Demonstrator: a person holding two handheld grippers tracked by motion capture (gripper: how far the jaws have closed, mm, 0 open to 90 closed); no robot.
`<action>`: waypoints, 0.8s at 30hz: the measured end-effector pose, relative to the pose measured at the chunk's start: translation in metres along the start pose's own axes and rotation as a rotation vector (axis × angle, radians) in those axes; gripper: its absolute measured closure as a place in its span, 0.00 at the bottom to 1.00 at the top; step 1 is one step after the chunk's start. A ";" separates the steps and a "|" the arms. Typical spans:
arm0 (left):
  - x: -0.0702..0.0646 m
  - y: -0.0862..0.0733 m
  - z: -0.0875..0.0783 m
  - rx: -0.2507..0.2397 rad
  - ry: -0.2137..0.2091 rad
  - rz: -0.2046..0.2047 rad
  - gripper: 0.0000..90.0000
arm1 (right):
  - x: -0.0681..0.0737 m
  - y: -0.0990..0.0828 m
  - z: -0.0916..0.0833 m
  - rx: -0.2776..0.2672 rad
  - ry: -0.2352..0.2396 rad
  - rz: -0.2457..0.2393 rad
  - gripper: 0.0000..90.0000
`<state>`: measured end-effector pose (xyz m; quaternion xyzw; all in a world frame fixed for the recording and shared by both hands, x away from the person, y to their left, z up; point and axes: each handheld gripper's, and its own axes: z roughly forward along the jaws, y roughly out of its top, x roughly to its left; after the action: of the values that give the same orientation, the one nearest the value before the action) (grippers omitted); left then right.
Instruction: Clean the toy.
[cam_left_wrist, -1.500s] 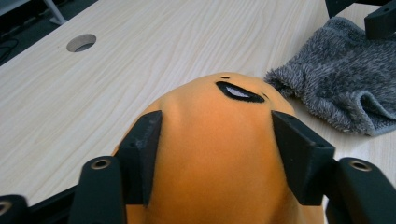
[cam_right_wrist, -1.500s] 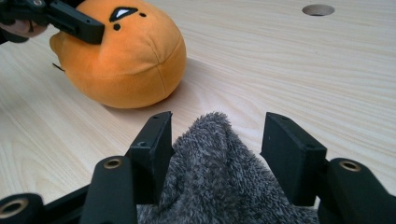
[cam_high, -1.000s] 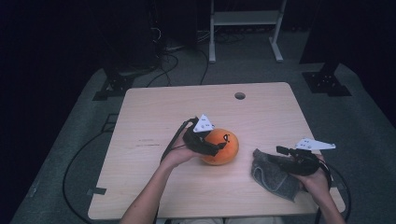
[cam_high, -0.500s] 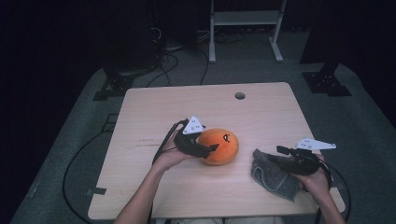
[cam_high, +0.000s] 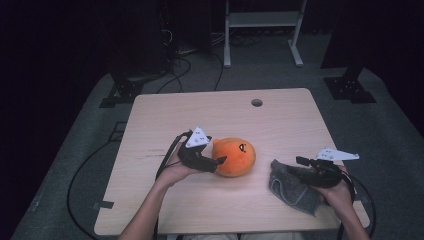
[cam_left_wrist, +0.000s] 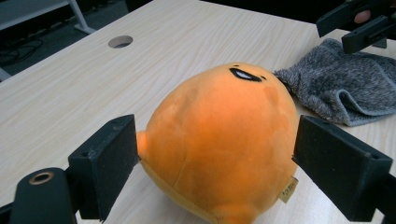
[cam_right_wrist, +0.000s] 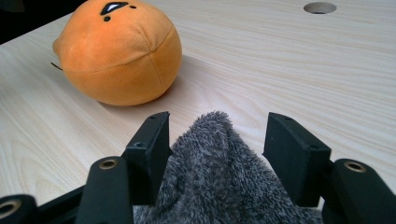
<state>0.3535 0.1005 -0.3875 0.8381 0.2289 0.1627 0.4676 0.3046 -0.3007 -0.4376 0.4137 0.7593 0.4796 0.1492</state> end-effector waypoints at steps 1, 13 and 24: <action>0.000 -0.001 -0.001 0.001 0.003 0.002 0.14 | 0.000 0.000 0.000 0.000 0.000 0.000 0.44; 0.002 -0.021 -0.009 -0.003 0.026 -0.012 0.13 | 0.000 0.000 0.000 0.003 0.002 -0.002 0.43; 0.007 -0.040 -0.019 0.002 0.054 -0.045 0.12 | 0.000 -0.001 0.000 0.008 0.000 0.003 0.43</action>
<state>0.3407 0.1355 -0.4119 0.8283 0.2606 0.1747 0.4642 0.3040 -0.3012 -0.4383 0.4156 0.7607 0.4766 0.1468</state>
